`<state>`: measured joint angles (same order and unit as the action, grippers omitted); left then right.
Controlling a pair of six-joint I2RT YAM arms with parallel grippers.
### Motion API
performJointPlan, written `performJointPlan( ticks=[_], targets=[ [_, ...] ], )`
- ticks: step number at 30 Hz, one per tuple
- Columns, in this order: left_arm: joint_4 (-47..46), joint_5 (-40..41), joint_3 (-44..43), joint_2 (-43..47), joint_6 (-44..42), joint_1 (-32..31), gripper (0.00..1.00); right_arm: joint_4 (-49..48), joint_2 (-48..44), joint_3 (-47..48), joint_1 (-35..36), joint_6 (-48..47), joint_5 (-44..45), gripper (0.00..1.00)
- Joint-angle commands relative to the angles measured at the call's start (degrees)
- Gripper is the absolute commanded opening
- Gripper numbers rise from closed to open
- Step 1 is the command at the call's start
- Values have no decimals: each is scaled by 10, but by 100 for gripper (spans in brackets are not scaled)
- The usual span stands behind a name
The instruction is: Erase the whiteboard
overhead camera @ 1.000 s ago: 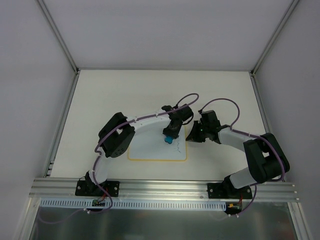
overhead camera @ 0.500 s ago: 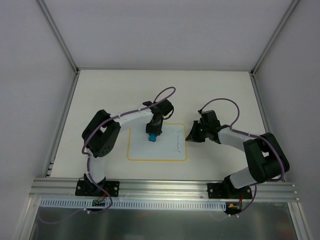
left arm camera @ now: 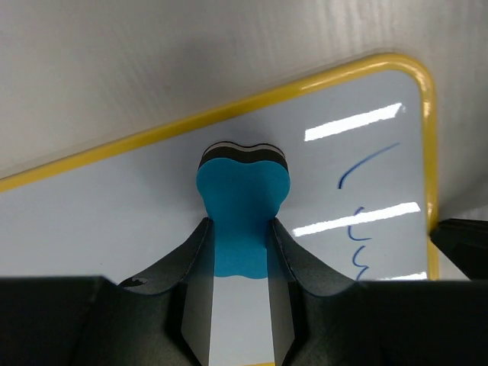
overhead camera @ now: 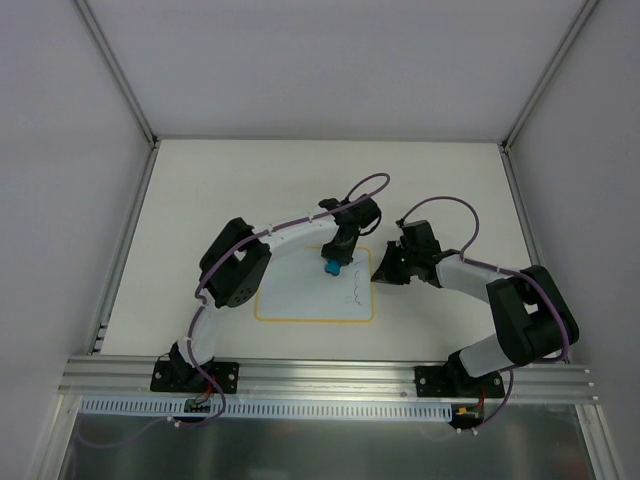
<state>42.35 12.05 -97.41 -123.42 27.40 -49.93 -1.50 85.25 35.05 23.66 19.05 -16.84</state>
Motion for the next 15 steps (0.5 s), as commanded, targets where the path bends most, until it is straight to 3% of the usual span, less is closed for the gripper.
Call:
performJointPlan(
  ticks=[1,8,15],
  targets=[
    [8,-50,-29,-36,-10,-14,0,53,15,-19,-1,-14,52,0],
    [8,-83,-15,-38,1,-46,0,55,15,-18,-1,-13,52,0],
    [7,-75,139,55,74,-61,0,55,16,-17,-1,-14,52,0]
  ],
)
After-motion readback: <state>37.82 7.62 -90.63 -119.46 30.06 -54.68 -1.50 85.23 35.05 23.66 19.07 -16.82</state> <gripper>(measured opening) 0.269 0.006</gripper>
